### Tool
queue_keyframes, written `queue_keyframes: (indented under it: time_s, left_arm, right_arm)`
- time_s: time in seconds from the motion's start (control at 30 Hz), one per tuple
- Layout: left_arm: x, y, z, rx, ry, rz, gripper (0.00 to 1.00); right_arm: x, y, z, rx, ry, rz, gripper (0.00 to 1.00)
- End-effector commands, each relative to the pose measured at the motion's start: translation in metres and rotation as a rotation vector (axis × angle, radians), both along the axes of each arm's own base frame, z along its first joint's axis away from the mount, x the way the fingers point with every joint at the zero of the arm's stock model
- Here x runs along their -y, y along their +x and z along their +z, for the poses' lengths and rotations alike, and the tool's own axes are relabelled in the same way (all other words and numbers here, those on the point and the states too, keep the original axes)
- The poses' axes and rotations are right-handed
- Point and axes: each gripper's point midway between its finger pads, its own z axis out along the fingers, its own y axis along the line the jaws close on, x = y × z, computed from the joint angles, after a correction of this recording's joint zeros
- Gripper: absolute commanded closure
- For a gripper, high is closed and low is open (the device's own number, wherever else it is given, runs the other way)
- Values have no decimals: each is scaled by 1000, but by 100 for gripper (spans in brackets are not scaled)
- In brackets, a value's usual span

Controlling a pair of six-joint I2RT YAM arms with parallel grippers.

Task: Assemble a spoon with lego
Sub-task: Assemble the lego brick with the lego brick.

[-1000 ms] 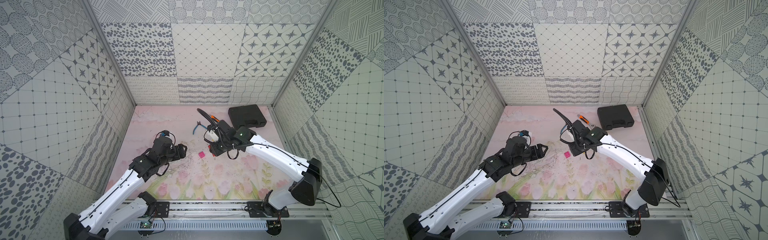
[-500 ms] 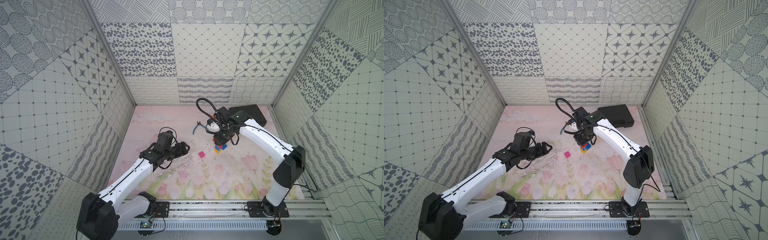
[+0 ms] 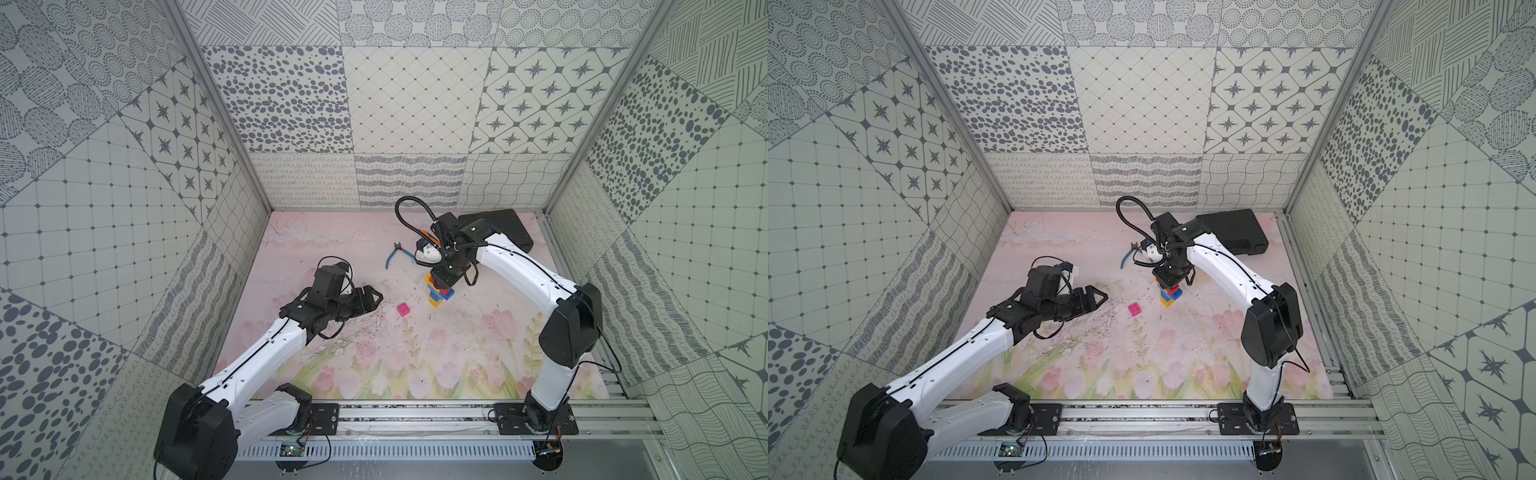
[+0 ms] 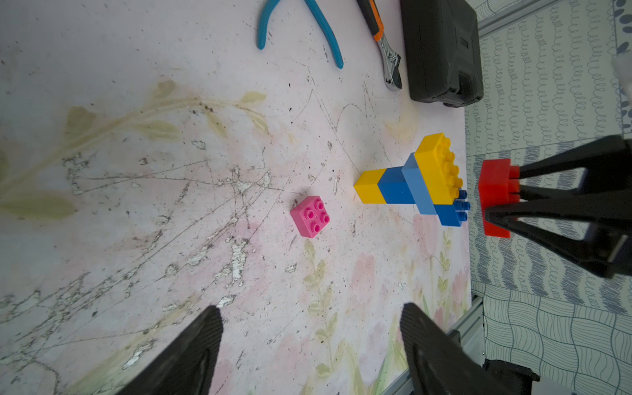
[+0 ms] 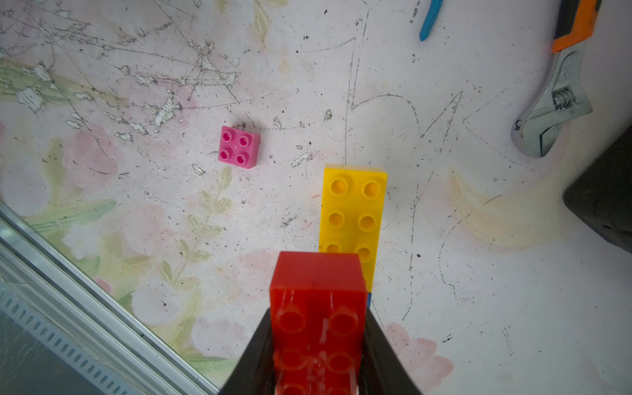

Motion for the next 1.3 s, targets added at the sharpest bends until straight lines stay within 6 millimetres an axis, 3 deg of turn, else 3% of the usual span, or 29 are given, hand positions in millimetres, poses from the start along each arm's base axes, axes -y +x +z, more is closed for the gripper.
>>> queue_keyframes:
  time_s: [0.0,0.57,1.27]
  left_arm:
    - [7,4,8,53,-29,-49,16]
    - [7,3,-1,40,-15,-56,16]
    - [4,3,-3,44,6,-49,16]
  right_arm:
    - [-1,9,-2,20,9,32,83]
    - [-3,19,-17,-11,1,45,84]
    - [0,15,-35,-58,-58,50,85]
